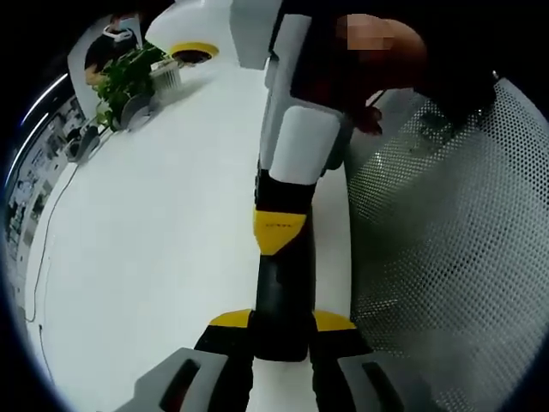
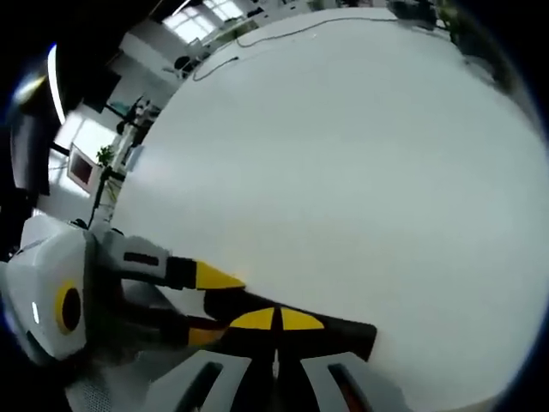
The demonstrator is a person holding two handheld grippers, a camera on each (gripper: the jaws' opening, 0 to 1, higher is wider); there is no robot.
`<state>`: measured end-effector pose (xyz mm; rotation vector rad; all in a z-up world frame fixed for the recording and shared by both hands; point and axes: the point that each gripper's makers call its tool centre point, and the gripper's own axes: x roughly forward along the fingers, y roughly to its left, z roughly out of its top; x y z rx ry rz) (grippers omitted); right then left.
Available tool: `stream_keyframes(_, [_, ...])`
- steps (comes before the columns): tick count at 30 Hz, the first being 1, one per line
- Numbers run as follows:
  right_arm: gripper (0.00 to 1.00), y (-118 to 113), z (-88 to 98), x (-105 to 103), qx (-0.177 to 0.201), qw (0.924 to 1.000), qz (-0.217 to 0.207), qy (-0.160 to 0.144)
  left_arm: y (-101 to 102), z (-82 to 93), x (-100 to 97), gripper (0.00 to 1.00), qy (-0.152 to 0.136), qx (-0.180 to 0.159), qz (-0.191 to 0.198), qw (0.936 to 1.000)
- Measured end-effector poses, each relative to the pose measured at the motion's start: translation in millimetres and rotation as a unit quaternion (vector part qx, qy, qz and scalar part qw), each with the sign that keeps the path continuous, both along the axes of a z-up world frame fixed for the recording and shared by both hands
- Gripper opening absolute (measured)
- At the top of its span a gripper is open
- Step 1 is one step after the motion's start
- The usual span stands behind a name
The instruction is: Press the specified remote control buttons in sequence, fully releasing each button before pressing the next.
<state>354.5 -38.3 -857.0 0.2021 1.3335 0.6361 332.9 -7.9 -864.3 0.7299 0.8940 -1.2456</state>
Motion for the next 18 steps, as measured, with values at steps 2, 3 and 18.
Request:
stream_keyframes(2, [0.00, -0.2, -0.3, 0.6, 0.005, 1.0000, -0.007, 0.003, -0.2, 0.0, -0.1, 0.24, -0.001, 0.000, -0.001, 1.0000])
stream_keyframes(3, [0.00, 0.5, 0.1, 0.2, 0.004, 1.0000, -0.007, 0.003, 0.0, -0.1, 0.2, 0.24, -0.001, 0.000, -0.001, 1.0000])
stream_keyframes(18, [0.00, 1.3, 1.4, 1.1, -0.003, 0.9998, 0.006, -0.018, 0.1, -0.2, 0.8, 0.24, -0.001, -0.005, 0.006, 1.0000])
